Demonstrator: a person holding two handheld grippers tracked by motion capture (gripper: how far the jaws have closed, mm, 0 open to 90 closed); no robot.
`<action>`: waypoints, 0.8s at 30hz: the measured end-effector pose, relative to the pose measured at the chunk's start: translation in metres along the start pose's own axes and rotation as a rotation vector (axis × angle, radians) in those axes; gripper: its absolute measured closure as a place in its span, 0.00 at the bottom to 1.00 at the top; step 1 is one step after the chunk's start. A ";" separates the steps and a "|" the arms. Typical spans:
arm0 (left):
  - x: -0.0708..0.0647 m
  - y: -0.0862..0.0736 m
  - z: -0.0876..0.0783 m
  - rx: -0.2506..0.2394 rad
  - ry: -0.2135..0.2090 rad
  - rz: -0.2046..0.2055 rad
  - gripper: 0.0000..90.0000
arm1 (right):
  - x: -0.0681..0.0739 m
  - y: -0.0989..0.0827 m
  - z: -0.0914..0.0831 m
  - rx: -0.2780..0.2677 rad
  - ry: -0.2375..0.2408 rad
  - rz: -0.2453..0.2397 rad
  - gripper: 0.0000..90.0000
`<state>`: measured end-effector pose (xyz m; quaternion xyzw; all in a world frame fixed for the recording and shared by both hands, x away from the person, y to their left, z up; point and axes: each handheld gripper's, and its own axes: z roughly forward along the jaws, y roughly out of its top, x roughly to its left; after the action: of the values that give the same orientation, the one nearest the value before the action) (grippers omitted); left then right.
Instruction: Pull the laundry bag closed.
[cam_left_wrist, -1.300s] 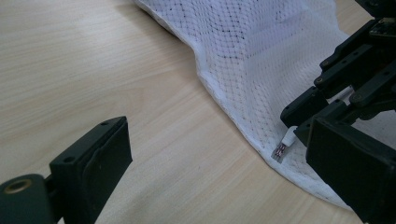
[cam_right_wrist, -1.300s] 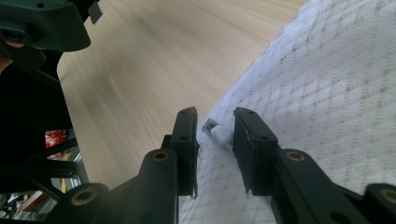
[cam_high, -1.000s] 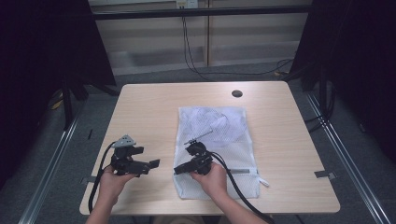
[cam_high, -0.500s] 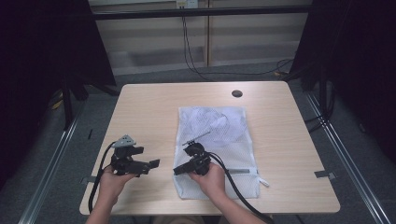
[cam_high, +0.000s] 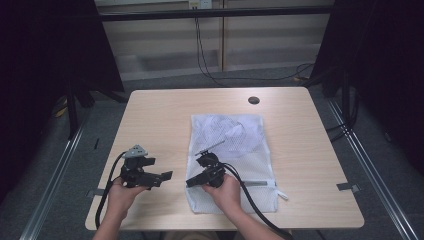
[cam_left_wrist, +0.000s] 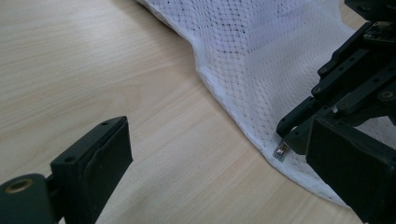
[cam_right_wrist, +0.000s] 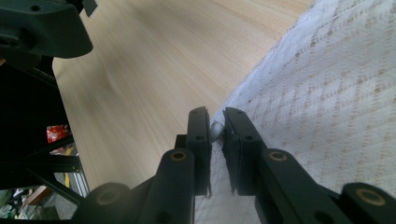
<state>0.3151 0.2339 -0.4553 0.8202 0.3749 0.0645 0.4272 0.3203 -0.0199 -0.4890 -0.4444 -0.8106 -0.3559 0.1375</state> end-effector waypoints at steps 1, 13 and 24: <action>0.000 0.000 0.000 -0.001 -0.002 -0.001 0.08 | -0.001 0.000 0.002 -0.005 0.005 0.009 0.90; 0.001 -0.001 0.000 0.002 -0.003 -0.007 0.08 | -0.002 0.000 0.004 -0.001 -0.006 0.006 0.95; -0.001 0.000 0.005 0.030 -0.111 -0.082 0.11 | -0.001 0.001 -0.007 -0.020 0.021 0.009 0.96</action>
<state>0.3167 0.2301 -0.4577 0.8128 0.3848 -0.0044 0.4373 0.3212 -0.0249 -0.4843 -0.4455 -0.8035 -0.3681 0.1428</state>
